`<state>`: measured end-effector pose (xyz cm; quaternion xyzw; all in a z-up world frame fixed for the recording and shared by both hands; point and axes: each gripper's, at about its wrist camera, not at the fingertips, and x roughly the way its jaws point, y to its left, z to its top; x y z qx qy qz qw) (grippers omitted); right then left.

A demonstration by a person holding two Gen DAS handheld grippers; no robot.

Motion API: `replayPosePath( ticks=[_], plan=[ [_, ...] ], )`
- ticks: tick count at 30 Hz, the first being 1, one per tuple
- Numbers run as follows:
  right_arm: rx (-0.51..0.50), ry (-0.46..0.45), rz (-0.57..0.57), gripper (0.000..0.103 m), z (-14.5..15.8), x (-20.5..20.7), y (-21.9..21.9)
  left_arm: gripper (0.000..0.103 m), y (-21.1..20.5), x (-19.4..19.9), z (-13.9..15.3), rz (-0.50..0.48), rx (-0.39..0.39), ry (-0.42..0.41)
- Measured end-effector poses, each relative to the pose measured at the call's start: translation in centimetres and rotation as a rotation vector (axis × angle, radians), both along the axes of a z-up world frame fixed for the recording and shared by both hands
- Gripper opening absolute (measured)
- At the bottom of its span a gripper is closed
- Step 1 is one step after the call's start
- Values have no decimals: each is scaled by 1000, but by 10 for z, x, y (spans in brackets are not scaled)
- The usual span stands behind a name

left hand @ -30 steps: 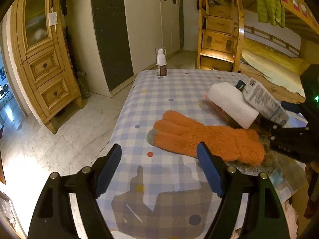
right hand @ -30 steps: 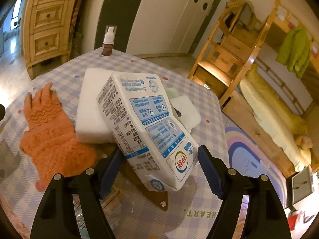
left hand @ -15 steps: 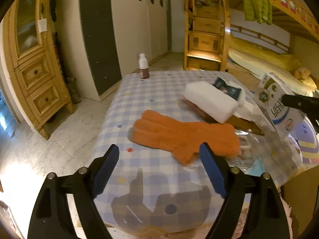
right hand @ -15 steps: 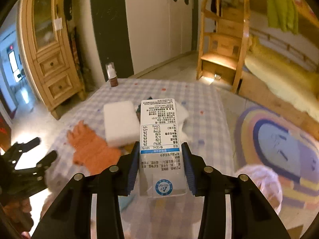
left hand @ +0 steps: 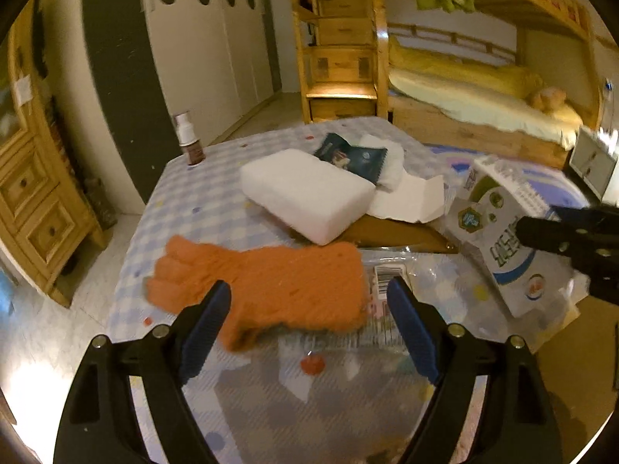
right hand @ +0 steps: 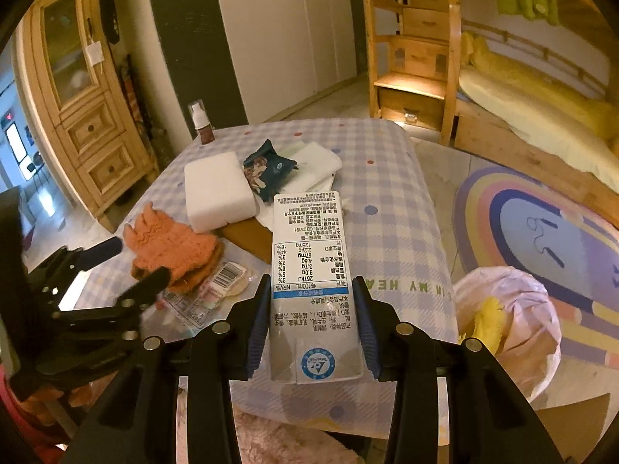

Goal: Collect trash
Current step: 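Grasp the orange glove with the left gripper while the right gripper holds the carton, then drop the orange glove and milk carton into the white trash bag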

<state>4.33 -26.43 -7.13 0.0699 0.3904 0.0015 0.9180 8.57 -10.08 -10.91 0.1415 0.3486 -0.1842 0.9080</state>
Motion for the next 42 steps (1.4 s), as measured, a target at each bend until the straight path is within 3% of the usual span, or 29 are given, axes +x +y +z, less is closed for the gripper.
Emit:
replayPosePath(
  ticks=[3, 5, 7, 11, 17, 24, 29, 34, 42],
  plan=[
    [-1, 4, 2, 42, -1, 0, 0, 75, -7, 8, -8, -11, 32, 17],
    [2, 6, 1, 42, -1, 0, -1, 59, -8, 15, -17, -10, 54, 54],
    [0, 5, 1, 42, -1, -1, 0, 53, -1, 20, -21, -4, 26, 90],
    [-16, 8, 3, 42, -1, -1, 0, 25, 18, 25, -13, 5, -19, 97],
    [-40, -24, -3, 41, 11, -2, 1, 21, 57, 31, 16, 42, -77, 51],
    [-32, -84, -14, 41, 32, -7, 0, 21, 90, 35, 74, 61, -125, -49],
    [-9, -113, -28, 41, 45, -17, -7, 21, 97, 21, 120, 19, -203, -85],
    [-3, -156, -55, 41, 61, -32, -17, 21, 71, -9, 154, -92, -274, -112],
    [-16, -185, -177, 42, 69, -73, -62, 21, -9, -45, 153, -278, -383, -71]
  ],
)
